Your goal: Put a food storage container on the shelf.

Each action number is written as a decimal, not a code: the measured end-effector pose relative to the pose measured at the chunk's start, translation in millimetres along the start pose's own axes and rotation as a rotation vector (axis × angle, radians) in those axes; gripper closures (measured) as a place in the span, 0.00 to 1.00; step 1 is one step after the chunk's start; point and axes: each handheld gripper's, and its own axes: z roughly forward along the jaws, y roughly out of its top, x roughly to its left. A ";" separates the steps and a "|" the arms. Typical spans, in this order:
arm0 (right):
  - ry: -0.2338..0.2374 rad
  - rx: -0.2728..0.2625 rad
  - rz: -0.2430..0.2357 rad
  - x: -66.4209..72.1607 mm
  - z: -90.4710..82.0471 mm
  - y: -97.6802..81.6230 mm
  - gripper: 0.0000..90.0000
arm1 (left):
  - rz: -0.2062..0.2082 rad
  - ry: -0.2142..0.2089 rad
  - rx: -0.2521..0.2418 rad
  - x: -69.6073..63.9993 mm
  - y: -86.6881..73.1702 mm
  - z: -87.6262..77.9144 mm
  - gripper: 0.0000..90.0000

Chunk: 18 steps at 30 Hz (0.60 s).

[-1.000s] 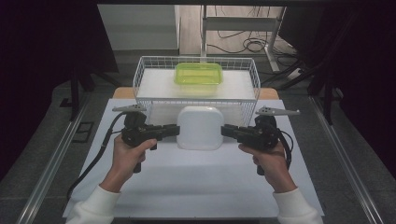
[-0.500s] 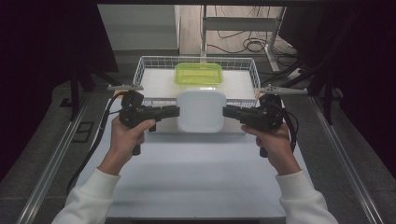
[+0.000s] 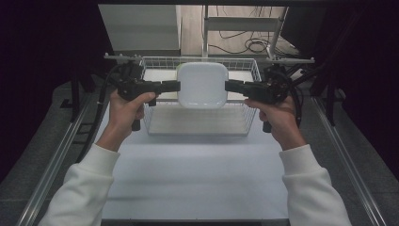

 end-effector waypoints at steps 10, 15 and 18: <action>0.008 -0.004 0.013 -10.4 9.0 19.3 0.88 | -0.010 0.002 0.007 12.5 21.6 3.0 0.89; 0.006 0.003 0.040 -21.6 16.3 27.7 0.88 | -0.023 -0.002 0.025 24.0 33.9 9.9 0.89; -0.003 0.013 0.057 -29.5 20.9 34.1 0.88 | -0.037 -0.009 0.030 31.4 40.8 15.0 0.89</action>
